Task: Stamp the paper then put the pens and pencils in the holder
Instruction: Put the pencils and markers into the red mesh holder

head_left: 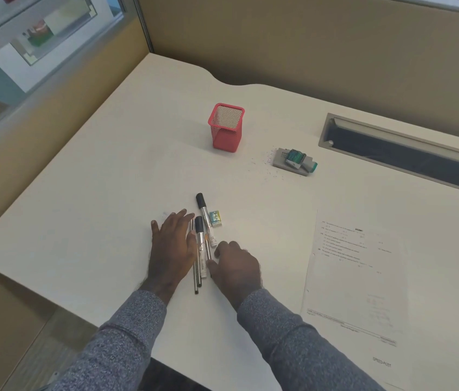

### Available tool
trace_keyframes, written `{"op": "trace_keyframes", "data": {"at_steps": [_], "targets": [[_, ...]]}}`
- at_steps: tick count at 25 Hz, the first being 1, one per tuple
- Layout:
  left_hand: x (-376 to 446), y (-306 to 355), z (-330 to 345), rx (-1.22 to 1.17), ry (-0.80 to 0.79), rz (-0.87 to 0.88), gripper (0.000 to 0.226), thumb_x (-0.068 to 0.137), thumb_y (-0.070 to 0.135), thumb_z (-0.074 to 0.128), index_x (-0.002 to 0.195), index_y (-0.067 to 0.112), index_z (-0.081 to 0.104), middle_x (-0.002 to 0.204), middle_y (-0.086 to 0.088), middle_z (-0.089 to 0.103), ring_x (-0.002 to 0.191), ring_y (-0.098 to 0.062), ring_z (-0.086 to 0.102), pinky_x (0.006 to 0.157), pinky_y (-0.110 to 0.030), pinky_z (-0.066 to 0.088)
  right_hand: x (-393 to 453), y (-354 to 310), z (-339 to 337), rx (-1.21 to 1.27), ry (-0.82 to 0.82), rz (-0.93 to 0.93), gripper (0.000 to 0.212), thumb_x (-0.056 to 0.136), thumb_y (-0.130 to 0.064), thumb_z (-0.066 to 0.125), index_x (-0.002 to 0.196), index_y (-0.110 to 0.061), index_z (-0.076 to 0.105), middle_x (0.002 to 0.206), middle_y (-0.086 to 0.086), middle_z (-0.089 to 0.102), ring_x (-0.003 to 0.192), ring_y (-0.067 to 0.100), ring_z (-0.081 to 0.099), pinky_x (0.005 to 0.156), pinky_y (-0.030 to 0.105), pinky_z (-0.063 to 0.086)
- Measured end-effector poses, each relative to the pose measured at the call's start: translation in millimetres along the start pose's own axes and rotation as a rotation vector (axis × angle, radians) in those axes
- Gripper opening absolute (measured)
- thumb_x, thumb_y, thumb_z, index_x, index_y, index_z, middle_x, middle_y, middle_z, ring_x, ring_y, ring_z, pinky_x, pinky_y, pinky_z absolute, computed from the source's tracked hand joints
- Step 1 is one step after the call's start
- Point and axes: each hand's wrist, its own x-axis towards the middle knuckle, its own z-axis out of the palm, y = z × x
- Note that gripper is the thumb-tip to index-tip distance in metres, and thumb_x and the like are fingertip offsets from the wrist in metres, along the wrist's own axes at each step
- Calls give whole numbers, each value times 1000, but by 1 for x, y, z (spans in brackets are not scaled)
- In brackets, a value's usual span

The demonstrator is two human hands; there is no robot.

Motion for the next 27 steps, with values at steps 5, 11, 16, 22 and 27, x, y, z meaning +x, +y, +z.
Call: {"op": "trace_keyframes", "data": {"at_steps": [5,11,16,22,27], "targets": [[-3,1,0,-20,-13,3,49,87,23,37,132,17,51,144,-3,48,137,-21,37,116,-54,10,4,-10,5,-138,19,26,21,93,-24,45,108,-13,52,109,5,56,96,27,57,66,32,34],[3,7,-4,-149,13,16,39,92,13,51,131,18,55,143,-2,47,134,-19,38,118,-47,18,3,1,-11,40,11,131,22,89,-28,45,100,-16,59,101,1,60,90,24,59,70,31,40],[22,26,-26,-707,-100,-183,23,92,21,62,112,28,69,107,8,70,92,-9,67,84,-38,57,3,14,-41,593,123,71,10,87,-32,58,90,-26,65,87,-10,68,71,5,62,69,27,53],[62,46,-64,-1078,-263,-269,13,91,2,60,98,6,70,97,-20,72,79,-23,73,73,-28,60,18,19,-52,742,288,-45,9,92,-29,57,98,-28,64,99,-12,65,85,-1,62,71,19,49],[157,41,-103,-944,191,-173,8,86,18,67,90,21,73,79,-6,72,75,-17,71,75,-32,59,14,31,-47,643,331,8,17,93,-24,53,106,-29,62,103,-15,60,83,0,59,75,21,46]]}}
